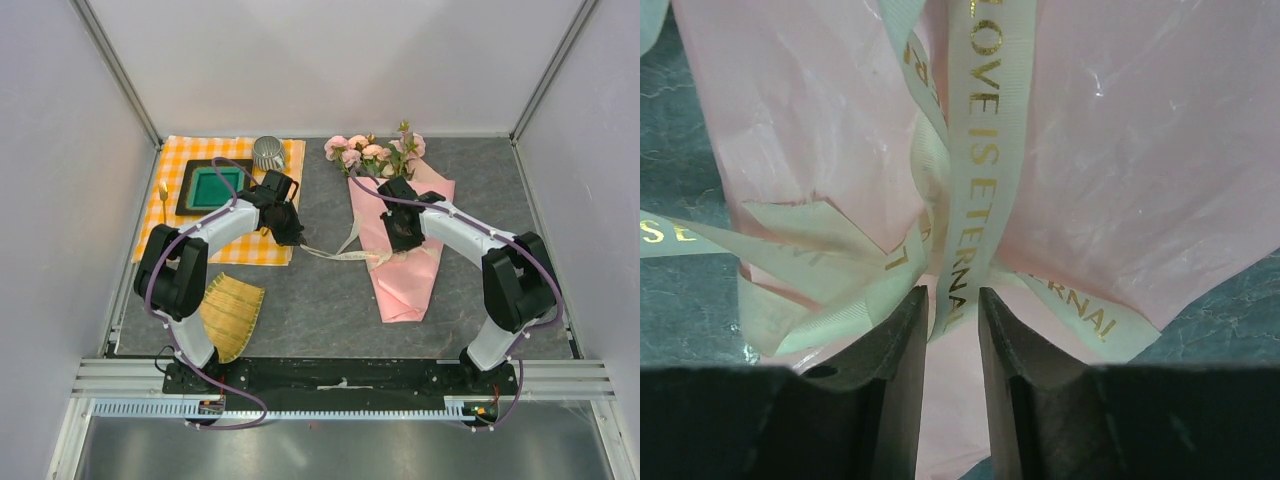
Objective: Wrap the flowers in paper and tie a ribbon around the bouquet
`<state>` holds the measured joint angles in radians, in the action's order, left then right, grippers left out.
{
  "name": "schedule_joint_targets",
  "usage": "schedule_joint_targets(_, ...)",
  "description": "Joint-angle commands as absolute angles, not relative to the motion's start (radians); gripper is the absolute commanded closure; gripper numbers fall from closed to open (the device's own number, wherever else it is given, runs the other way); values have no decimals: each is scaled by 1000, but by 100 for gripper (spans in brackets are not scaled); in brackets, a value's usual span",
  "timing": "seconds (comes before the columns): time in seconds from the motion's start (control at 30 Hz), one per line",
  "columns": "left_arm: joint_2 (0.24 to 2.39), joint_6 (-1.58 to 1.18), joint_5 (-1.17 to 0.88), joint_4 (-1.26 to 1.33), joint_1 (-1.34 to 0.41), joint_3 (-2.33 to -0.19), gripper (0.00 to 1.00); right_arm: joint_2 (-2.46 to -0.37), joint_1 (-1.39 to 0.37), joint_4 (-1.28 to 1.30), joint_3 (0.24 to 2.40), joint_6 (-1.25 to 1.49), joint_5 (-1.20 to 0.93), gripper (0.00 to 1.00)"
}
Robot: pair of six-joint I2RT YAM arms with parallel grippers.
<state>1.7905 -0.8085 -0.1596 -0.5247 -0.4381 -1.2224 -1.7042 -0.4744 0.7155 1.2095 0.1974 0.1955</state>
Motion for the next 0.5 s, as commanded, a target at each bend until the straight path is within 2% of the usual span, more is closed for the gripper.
schedule_joint_targets(0.0, 1772, -824, -153, -525, -434, -1246, 99, -1686, -480, 661, 1178, 233, 242, 63)
schedule_joint_targets(0.13, 1766, -828, -146, -529, -434, -1249, 99, -1706, -483, 617, 1170, 241, 372, 61)
schedule_joint_targets(0.2, 1763, -836, -141, -532, -431, -1249, 99, -1716, -483, 598, 1175, 247, 422, 69)
schedule_joint_targets(0.23, 1763, -839, -140, -537, -428, -1249, 99, -1717, -483, 594, 1184, 268, 448, 85)
schedule_joint_targets(0.3, 1756, -864, -132, -546, -414, -1246, 99, -1698, -486, 595, 1196, 294, 518, 99)
schedule_joint_targets(0.47, 1729, -911, -126, -561, -365, -1217, 99, -1533, -491, 578, 1174, 369, 737, 100)
